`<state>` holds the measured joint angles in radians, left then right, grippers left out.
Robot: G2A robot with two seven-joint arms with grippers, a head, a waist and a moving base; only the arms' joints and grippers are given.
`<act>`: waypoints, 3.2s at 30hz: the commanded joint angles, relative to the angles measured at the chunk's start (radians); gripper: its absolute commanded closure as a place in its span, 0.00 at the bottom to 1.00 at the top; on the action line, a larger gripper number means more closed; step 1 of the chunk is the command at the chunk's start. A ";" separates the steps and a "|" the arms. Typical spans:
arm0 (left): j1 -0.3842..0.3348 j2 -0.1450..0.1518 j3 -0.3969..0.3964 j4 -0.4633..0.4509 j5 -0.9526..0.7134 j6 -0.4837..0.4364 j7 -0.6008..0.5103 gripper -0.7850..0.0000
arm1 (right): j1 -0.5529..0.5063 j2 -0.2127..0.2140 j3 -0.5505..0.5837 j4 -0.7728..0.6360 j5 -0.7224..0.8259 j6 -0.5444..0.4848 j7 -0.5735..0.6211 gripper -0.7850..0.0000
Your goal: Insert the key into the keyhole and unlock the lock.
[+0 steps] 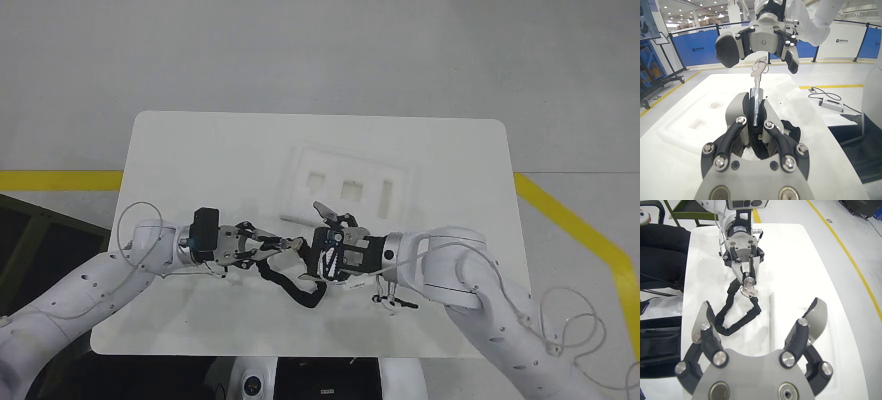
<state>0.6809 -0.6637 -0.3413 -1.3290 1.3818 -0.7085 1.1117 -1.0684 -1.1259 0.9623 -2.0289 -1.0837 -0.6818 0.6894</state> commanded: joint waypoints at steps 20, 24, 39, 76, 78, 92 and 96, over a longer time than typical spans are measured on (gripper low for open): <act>-0.006 0.002 0.009 0.004 -0.002 0.005 0.005 1.00 | 0.040 -0.010 -0.046 0.034 -0.038 -0.001 -0.057 1.00; -0.007 0.004 0.009 0.003 0.000 0.005 0.005 1.00 | 0.035 -0.011 -0.045 0.049 0.024 0.018 -0.032 1.00; -0.011 0.010 0.005 0.010 0.012 0.011 0.011 1.00 | 0.036 -0.018 -0.043 0.111 0.294 0.126 0.039 0.84; 0.025 0.045 -0.180 0.109 0.168 0.036 -0.485 0.88 | -0.098 0.029 0.131 0.170 0.270 0.066 -0.084 0.00; 0.027 0.041 -0.184 0.112 0.171 0.034 -0.486 0.51 | -0.104 0.031 0.142 0.171 0.266 0.063 -0.098 0.00; 0.035 0.019 -0.264 0.168 0.080 0.047 -0.178 0.00 | -0.168 0.050 0.268 0.215 0.123 -0.023 -0.367 0.00; 0.012 0.012 -0.292 0.196 0.081 0.039 -0.111 0.00 | -0.206 0.057 0.325 0.196 0.031 -0.003 -0.450 0.00</act>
<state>0.6980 -0.6500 -0.6274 -1.1380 1.4639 -0.6685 0.9835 -1.2661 -1.0699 1.2745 -1.8267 -1.0326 -0.6900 0.2565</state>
